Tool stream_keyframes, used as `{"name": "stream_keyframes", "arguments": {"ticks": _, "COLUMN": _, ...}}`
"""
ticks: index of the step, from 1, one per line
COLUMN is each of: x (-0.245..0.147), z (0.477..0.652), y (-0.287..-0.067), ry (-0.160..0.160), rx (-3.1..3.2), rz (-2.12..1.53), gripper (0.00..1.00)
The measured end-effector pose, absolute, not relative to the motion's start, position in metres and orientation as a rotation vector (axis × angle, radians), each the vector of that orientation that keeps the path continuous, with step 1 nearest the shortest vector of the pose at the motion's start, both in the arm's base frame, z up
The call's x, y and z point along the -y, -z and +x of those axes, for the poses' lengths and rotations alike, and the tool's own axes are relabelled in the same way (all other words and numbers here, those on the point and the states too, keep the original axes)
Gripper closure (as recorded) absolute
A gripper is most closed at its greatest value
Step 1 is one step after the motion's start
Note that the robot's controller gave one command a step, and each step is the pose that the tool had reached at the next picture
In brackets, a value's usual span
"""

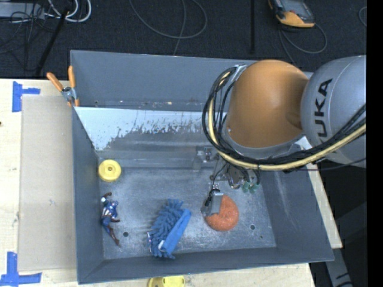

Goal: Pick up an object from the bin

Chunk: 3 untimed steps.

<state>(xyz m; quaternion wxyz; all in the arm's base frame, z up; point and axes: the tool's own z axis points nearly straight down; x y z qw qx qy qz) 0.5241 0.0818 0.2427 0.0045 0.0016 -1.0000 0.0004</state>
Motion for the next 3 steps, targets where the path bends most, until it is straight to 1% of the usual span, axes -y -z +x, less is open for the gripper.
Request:
{"name": "stream_keyframes", "arguments": {"ticks": 1, "x": -0.081, "z": 0.526, "y": -0.247, "ry": 0.000, "rx": 3.141, "rz": 0.001, "gripper": 0.00}}
{"name": "stream_keyframes", "arguments": {"ticks": 2, "x": -0.112, "z": 0.526, "y": -0.220, "ry": -0.002, "rx": 3.148, "rz": 0.035, "gripper": 0.00}}
{"name": "stream_keyframes", "arguments": {"ticks": 3, "x": -0.138, "z": 0.513, "y": -0.193, "ry": 0.005, "rx": 3.137, "rz": 0.081, "gripper": 0.00}}
